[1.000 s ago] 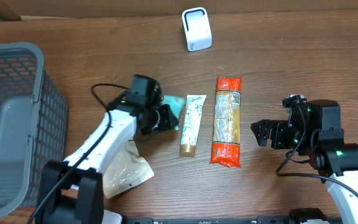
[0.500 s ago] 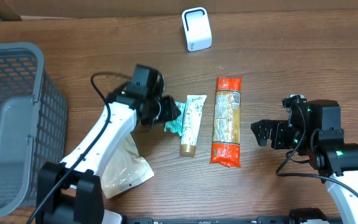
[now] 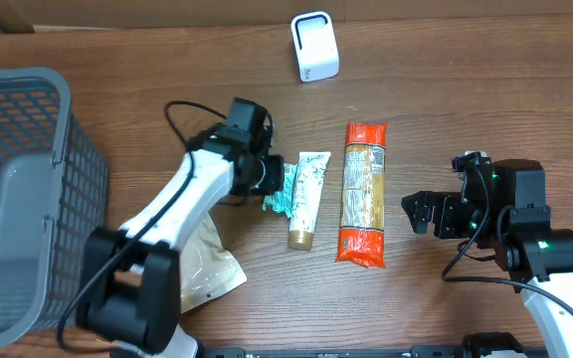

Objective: Scan the item barcode
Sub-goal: 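Carry the teal wipes out and lay them left of the Pantene tube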

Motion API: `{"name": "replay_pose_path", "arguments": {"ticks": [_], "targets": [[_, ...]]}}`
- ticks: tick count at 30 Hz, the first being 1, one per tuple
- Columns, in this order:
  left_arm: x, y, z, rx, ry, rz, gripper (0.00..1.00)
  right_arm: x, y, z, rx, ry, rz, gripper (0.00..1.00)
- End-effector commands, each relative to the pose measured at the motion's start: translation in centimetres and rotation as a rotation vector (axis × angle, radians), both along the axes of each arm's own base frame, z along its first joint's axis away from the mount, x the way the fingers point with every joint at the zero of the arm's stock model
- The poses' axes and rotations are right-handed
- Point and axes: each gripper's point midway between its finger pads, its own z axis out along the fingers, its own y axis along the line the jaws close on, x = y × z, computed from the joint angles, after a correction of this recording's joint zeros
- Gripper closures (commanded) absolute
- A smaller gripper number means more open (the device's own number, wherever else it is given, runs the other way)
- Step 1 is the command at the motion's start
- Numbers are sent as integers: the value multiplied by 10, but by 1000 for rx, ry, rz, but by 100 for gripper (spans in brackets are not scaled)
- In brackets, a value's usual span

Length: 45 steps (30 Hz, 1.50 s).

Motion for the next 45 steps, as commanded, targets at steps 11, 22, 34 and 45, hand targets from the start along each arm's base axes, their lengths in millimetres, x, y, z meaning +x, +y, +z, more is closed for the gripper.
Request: {"name": "replay_pose_path", "arguments": {"ticks": [11,22,34,45], "targets": [[-28,18,-70,214,173,-88,96,6,2,12,8,-32,2,0],[12,3,16,154,47,-56,96,6,2,12,8,-32,2,0],[0,15,17,200,77,-4,96,6,2,12,8,-32,2,0],[-30,34,-42,261,115,1,96,6,2,12,8,-32,2,0]]}}
